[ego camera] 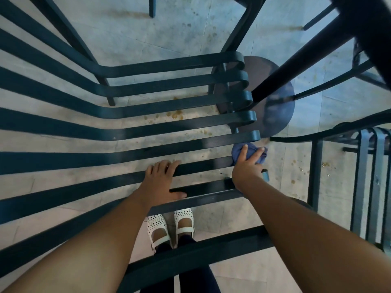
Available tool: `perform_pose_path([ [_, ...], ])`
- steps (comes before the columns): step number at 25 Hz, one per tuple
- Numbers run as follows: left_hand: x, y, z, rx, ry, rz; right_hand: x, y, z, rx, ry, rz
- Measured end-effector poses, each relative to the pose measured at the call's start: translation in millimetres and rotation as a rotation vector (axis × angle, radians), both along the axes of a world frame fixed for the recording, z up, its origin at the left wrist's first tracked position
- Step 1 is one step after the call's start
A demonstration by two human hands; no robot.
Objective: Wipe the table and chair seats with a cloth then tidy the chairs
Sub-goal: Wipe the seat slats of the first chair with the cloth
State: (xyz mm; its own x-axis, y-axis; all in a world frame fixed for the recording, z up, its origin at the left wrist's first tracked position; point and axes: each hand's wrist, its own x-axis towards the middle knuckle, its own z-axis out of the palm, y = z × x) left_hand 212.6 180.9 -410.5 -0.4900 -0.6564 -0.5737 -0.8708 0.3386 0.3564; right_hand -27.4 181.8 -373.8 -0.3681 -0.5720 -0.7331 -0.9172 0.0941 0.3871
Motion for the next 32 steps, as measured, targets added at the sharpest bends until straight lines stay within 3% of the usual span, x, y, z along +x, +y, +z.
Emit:
perform_pose_path([
  [7,52.0,6.3,25.6,0.084,-0.367,-0.052,100.5,8.8,26.2,0.124,-0.334,-0.122],
  [10,67.4,4.5,34.7,0.124,-0.380,-0.009,138.9,18.3,37.5,0.062,-0.535,0.127],
  [13,73.6,-1.1,34.7,0.124,-0.229,0.087,153.6,19.2,26.2,-0.001,-0.664,0.509],
  [15,76.0,-0.9,32.7,0.116,-0.144,0.123,166.2,17.2,12.7,-0.015,-0.658,0.676],
  [19,74.0,6.6,27.7,0.087,-0.179,0.117,210.0,23.0,-6.2,-0.030,-0.515,0.945],
  [23,74.3,11.4,18.6,0.012,-0.177,0.082,203.4,22.8,-11.1,-0.089,-0.512,0.993],
  [28,70.9,17.2,8.5,-0.285,-0.015,0.015,154.4,17.2,-10.8,-0.105,-0.614,1.107],
  [32,64.9,11.6,8.7,-0.271,0.039,-0.114,114.5,16.8,-22.9,-0.099,-0.571,1.155],
])
